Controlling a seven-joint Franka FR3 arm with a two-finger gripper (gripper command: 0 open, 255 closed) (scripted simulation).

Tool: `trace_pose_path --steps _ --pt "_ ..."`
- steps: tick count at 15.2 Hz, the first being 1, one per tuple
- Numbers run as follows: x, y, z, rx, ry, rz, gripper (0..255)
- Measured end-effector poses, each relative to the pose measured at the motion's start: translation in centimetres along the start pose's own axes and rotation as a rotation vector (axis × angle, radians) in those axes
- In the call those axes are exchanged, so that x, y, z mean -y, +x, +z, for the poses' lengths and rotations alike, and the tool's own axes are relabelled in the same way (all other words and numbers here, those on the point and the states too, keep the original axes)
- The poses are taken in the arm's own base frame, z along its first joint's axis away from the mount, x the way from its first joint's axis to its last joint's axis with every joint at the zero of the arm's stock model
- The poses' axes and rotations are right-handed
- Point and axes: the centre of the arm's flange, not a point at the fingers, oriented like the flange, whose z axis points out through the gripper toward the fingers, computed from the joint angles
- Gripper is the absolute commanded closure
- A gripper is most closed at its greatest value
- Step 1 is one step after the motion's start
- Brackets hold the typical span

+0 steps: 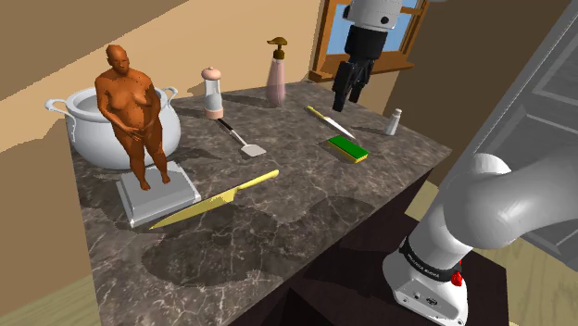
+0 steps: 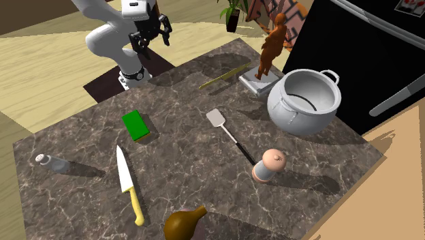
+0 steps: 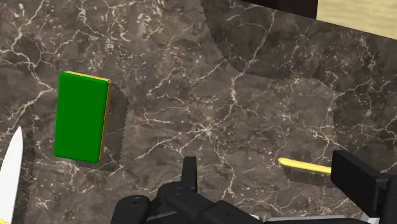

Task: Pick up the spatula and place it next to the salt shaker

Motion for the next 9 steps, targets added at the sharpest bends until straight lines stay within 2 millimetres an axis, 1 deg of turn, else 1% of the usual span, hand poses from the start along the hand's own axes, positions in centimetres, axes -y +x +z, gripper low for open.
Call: trace_pose_path --steps 1,3,8,9 --pt "0.0 0.0 0.0 0.0 0.0 0.0 0" --pt "0.3 1.2 0.8 -0.002 -0.002 0.01 0" --pt "1.0 6.5 3.7 -0.011 -0.009 0.052 0" --pt "1.2 7.5 4.6 -0.013 -0.01 0.06 0"
